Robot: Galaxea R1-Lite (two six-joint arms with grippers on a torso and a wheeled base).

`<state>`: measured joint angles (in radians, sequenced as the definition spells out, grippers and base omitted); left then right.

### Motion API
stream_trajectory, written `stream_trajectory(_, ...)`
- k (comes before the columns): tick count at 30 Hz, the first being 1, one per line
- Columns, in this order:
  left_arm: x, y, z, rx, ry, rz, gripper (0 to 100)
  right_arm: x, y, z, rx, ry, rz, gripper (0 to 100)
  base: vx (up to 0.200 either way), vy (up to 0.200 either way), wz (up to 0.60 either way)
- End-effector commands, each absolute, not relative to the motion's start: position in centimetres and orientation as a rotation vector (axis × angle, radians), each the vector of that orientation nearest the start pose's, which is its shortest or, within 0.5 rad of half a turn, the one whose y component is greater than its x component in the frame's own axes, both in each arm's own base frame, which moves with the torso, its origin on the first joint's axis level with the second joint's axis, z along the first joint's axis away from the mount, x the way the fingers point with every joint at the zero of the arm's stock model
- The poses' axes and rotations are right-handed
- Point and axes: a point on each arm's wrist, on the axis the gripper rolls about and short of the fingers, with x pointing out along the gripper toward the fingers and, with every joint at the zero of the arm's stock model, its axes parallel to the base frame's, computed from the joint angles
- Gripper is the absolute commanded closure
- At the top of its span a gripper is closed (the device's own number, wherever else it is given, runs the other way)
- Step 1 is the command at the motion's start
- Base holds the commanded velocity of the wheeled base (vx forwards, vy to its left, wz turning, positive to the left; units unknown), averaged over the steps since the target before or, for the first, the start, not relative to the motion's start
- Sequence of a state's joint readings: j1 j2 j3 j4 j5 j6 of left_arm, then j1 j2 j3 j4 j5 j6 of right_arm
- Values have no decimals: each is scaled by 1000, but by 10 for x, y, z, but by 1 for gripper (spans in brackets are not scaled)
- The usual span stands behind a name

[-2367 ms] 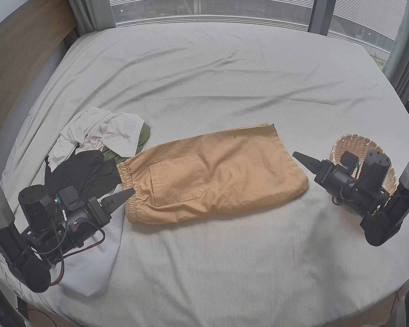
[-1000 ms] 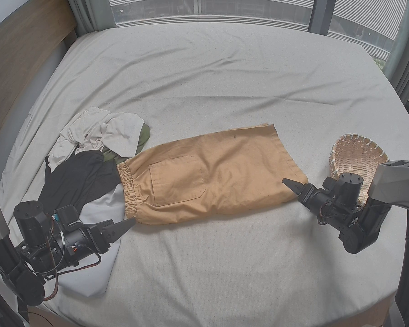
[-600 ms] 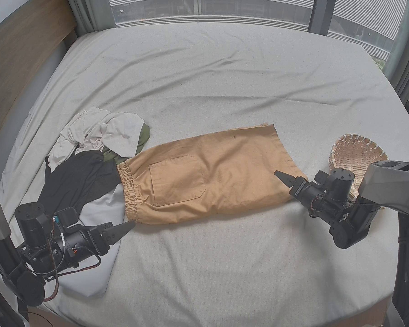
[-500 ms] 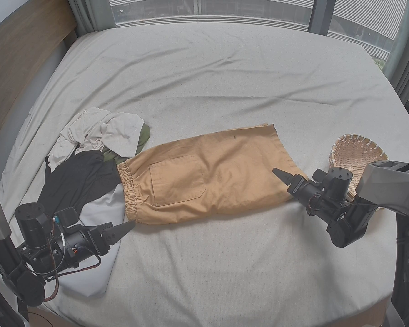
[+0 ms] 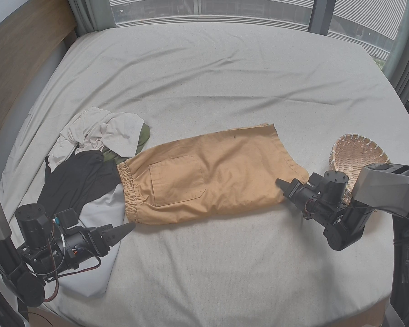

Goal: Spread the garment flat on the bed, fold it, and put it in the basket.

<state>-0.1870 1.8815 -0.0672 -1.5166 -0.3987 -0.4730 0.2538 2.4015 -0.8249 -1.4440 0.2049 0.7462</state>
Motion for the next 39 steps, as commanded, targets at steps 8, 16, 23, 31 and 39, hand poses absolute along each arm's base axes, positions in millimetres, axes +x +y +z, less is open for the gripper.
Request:
stream_trajectory(8, 218, -41, 56, -502, 479, -443, 0, 352, 99, 35, 722, 276, 406, 100, 0, 0, 0)
stream_trajectory(16, 220, -40, 54, -505, 480, -439, 0, 326, 87, 37, 667, 310, 377, 100, 0, 0, 0)
stream_trajectory(23, 224, -42, 50, -505, 495, -440, 0, 311, 74, 34, 641, 348, 339, 100, 0, 0, 0)
stream_trajectory(31, 242, -50, 40, -500, 500, -458, 0, 300, 61, 30, 593, 375, 300, 100, 0, 0, 0)
stream_trajectory(39, 255, -59, 30, -490, 511, -456, 0, 295, 54, 31, 581, 384, 294, 100, 0, 0, 0)
